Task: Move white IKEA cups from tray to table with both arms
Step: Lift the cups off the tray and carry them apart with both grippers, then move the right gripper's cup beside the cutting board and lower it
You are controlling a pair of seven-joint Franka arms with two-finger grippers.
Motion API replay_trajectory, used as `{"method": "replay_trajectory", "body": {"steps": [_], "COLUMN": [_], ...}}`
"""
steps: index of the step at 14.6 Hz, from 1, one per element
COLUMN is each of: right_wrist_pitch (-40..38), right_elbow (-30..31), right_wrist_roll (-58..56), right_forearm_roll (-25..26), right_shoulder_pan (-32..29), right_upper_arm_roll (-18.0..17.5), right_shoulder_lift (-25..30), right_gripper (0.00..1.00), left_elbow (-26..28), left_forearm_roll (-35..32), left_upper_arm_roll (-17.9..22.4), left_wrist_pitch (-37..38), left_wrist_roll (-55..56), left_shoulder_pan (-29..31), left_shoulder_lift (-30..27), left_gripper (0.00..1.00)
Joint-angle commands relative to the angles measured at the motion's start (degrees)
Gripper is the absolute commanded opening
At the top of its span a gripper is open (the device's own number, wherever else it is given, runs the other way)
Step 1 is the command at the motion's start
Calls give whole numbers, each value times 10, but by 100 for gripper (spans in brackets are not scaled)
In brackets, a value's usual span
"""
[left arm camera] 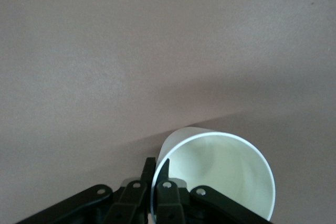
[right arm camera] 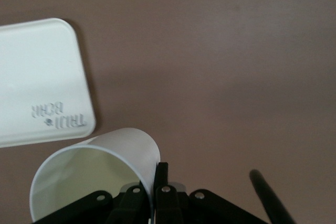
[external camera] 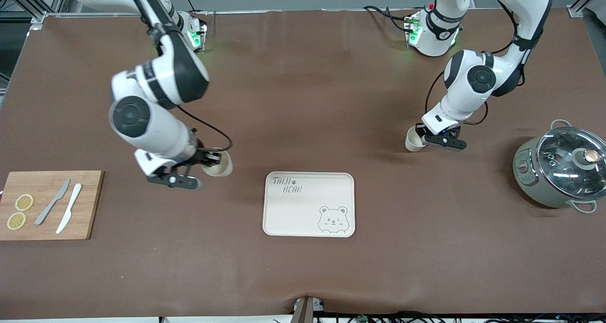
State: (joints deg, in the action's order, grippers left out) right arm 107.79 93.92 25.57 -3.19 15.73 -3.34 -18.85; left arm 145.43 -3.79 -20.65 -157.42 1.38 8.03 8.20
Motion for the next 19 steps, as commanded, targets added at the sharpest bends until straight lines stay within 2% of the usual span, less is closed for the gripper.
{"method": "replay_trajectory", "body": {"steps": [1,6,9,14,19], "right_wrist_pitch": [-18,-7,56,209,283], "right_elbow": [60,89,133,228,240], "right_wrist_roll": [-93,-304,-379,-422,-438], "right_forearm_roll": [-2,-4,-4,-4,-4], "right_shoulder_pan": [-62,-184,-228,-250,-263], "right_upper_arm_roll": [-10,-11,-11,-10,-10], "right_shoulder_lift": [62,66,65,58,19], "right_gripper": [0,0,0,0,0], "left_elbow": [16,16,15,15,15], "left_forearm_roll": [-3,-1,10,12,18], "left_upper_arm_roll": [-11,-11,-11,-11,-12], "left_wrist_pitch": [-8,-8,-8,-8,-8], "left_wrist_roll": [-8,-9,-16,-29,-37], "left_shoulder_pan": [12,13,13,17,25], "left_shoulder_lift": [-15,-10,-5,-3,-2], "left_gripper": [0,0,0,0,0]}}
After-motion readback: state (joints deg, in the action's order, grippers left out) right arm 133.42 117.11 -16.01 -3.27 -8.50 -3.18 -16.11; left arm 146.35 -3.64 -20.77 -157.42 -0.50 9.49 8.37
